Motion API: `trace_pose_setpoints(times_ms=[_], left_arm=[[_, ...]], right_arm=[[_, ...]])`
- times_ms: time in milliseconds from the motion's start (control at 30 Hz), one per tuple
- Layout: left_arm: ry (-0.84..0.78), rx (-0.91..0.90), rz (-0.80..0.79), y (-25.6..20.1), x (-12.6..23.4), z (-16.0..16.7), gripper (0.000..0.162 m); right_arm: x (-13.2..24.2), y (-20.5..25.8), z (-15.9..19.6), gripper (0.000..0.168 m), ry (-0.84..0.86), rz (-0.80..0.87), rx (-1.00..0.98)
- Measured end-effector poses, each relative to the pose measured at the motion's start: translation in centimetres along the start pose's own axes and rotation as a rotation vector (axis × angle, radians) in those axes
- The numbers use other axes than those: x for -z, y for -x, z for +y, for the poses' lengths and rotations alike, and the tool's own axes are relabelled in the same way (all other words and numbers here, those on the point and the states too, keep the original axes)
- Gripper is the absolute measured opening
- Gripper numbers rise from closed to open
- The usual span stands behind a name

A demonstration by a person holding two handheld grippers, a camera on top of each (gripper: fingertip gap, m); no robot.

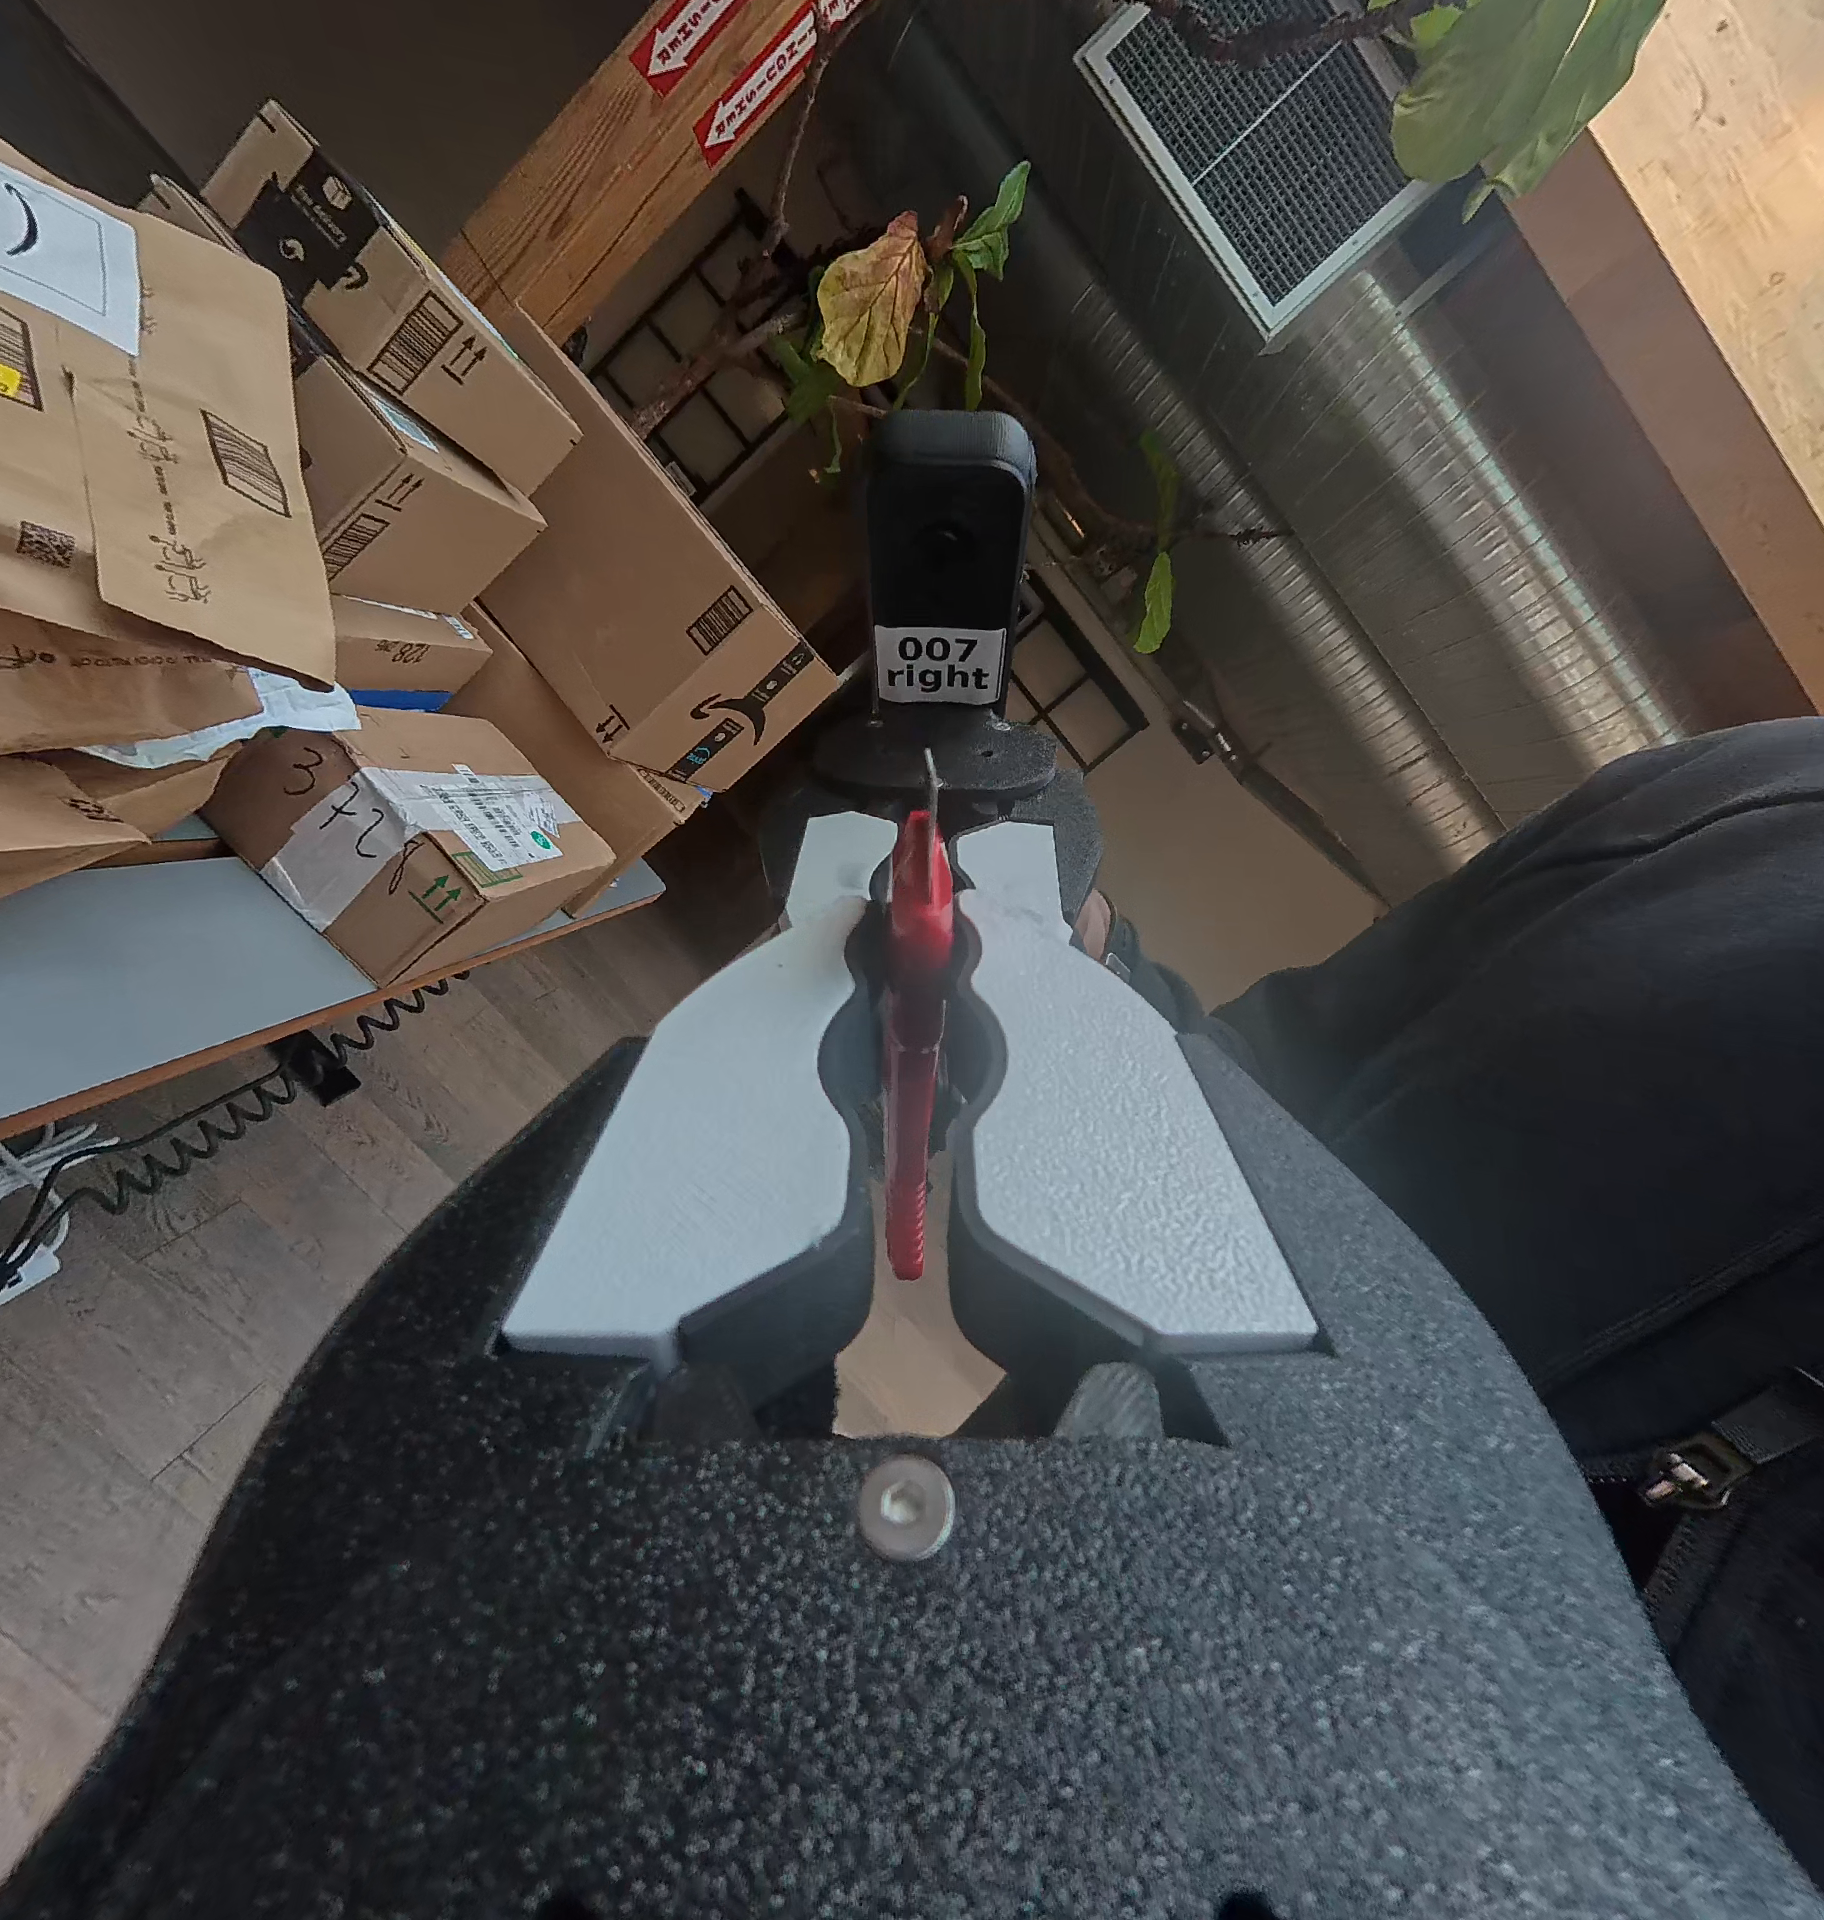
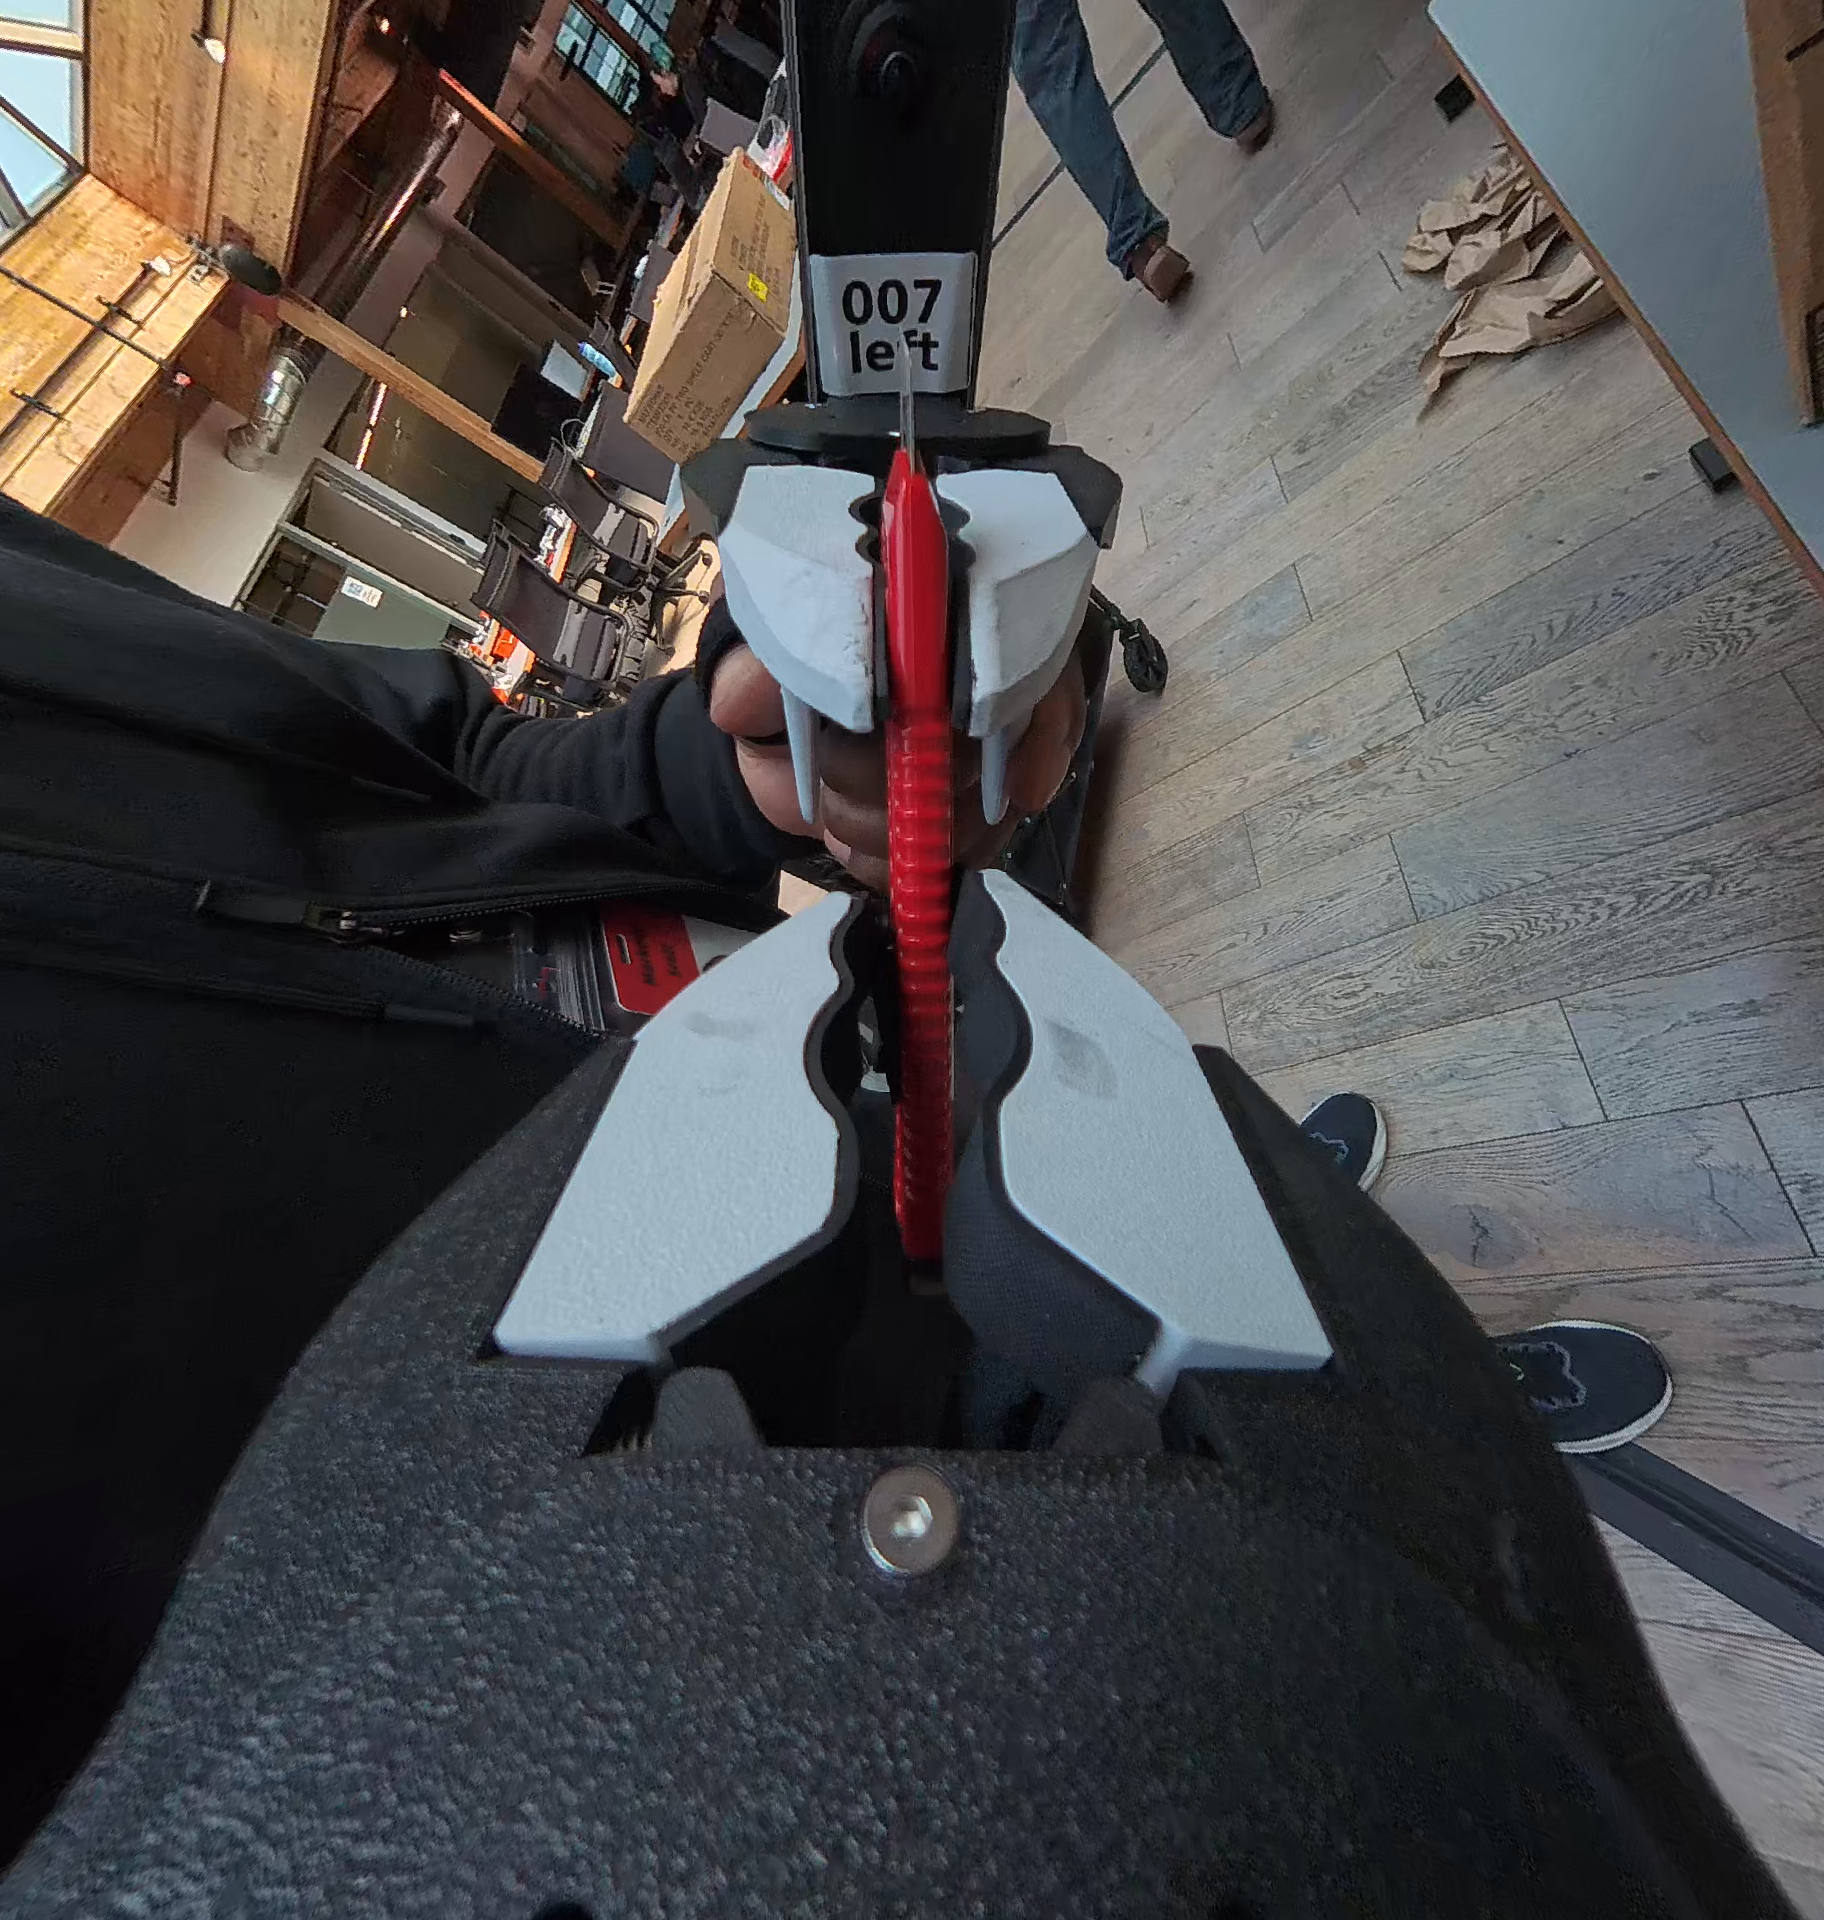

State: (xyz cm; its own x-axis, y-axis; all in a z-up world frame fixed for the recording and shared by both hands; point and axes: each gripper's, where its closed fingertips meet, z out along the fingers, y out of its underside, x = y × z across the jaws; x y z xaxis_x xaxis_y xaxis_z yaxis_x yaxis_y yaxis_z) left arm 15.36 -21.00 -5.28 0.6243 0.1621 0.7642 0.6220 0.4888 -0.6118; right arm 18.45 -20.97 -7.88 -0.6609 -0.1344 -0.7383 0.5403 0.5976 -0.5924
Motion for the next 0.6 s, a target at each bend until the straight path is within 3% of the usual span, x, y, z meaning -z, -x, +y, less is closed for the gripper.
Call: trace_pose_setpoints(times_ms=[300,600], left_arm=[[0.040,-0.005,-0.003,0.0,0.3,0.3,0.010],[-0.147,0.012,0.022,-0.2,2.4,-2.4,0.010]], right_arm=[[0.0,0.0,0.2,0.016,0.089,-0.030,0.030],[-1.1,0.4,-1.5,0.023,-0.020,-0.068,-0.012]])
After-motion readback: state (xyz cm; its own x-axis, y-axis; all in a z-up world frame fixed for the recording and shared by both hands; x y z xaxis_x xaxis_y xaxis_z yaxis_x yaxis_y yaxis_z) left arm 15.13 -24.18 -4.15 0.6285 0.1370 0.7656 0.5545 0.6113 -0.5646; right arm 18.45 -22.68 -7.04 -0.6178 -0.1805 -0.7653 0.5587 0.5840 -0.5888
